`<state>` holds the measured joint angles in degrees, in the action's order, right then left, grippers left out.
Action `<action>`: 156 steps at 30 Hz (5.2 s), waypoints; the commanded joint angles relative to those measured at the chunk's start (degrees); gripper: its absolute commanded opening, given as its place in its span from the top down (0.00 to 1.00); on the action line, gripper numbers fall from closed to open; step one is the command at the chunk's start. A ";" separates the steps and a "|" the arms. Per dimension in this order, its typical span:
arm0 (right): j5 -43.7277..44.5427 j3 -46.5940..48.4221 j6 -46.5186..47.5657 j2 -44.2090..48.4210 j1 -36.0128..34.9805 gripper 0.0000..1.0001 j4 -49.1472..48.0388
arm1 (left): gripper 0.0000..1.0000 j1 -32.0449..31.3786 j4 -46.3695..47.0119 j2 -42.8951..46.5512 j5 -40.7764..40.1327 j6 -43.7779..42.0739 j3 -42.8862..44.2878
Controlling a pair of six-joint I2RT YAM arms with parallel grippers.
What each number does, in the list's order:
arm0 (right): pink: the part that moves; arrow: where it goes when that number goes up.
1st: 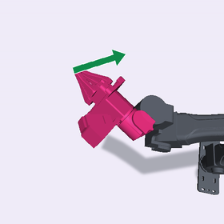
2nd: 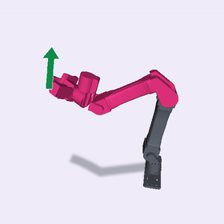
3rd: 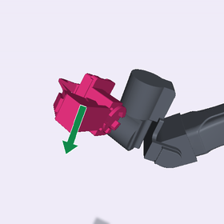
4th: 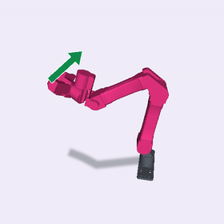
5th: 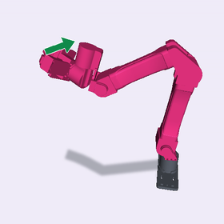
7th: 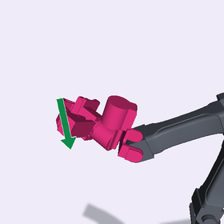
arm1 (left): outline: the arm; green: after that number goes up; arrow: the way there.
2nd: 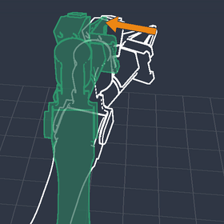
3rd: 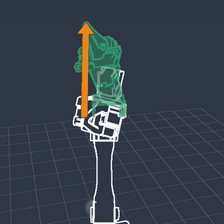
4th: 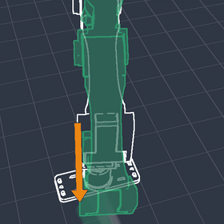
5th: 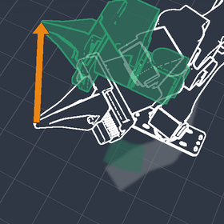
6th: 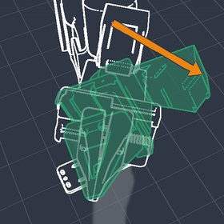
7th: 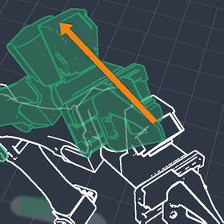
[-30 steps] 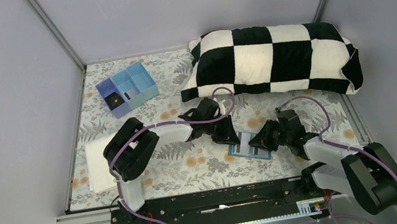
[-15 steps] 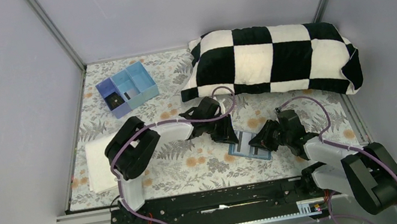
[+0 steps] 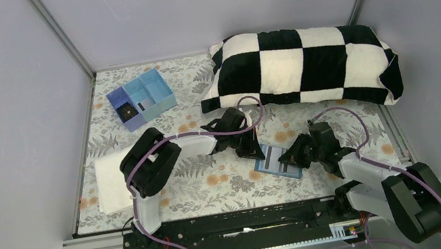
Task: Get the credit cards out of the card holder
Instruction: Remove the credit card from the card holder.
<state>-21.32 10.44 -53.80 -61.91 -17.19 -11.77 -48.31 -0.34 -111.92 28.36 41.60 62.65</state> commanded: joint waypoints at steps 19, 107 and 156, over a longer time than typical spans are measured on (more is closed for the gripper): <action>1.91 1.67 0.48 5.38 -0.01 1.00 4.57 | 1.00 1.86 0.12 -0.75 -0.10 -0.43 -4.45; 2.53 -1.91 4.54 11.53 0.05 1.00 7.24 | 1.00 2.52 0.43 4.43 -1.24 -1.86 -7.46; 7.89 -1.67 6.19 21.64 0.05 1.00 17.71 | 0.70 -1.87 1.48 -2.28 7.55 -4.77 8.15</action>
<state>-13.10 9.13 -47.07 -39.46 -16.86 7.11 -50.61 1.74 -112.31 36.91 38.39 66.13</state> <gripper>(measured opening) 0.014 0.291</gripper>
